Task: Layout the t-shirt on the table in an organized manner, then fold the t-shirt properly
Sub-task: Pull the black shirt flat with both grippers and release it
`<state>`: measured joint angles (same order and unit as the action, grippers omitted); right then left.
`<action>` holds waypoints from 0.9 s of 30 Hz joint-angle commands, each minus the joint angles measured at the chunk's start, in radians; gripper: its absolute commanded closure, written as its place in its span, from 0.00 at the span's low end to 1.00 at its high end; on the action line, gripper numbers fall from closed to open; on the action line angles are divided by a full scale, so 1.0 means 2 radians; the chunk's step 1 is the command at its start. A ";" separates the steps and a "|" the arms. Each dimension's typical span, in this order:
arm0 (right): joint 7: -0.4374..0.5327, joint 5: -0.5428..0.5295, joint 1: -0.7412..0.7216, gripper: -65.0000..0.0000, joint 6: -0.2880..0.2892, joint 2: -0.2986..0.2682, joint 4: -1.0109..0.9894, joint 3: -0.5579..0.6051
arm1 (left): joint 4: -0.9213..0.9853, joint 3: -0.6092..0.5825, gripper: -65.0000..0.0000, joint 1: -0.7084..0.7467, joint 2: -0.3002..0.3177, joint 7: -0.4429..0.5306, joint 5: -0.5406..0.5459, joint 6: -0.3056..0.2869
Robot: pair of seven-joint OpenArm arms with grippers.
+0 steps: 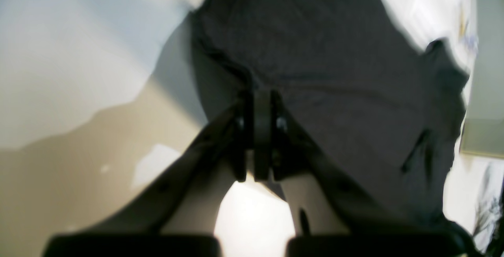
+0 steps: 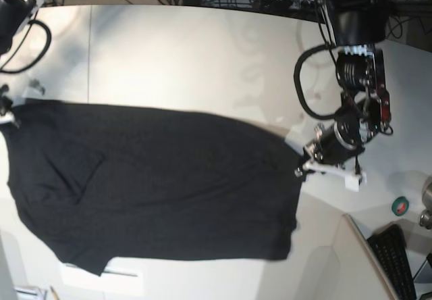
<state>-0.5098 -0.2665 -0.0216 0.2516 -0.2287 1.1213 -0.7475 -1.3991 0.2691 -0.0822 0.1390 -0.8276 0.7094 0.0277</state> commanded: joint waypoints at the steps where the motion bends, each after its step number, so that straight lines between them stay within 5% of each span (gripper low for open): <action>1: 0.019 -0.007 0.000 1.00 0.002 -0.010 0.010 -0.002 | -0.016 0.011 1.00 0.002 0.007 0.011 0.005 -0.001; 7: 0.021 -0.007 0.061 1.00 0.002 0.003 0.036 -0.004 | -0.032 0.063 1.00 0.061 0.008 0.011 0.004 -0.003; 27: 0.019 -0.007 0.236 1.00 0.002 0.102 0.191 0.000 | -0.086 0.069 1.00 0.202 0.081 0.031 0.004 -0.003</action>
<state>-0.4850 -0.2775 0.4446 0.2550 -0.0135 1.4872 -0.7422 -1.5517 0.4004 0.3199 0.2852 -0.7727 0.7128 0.0246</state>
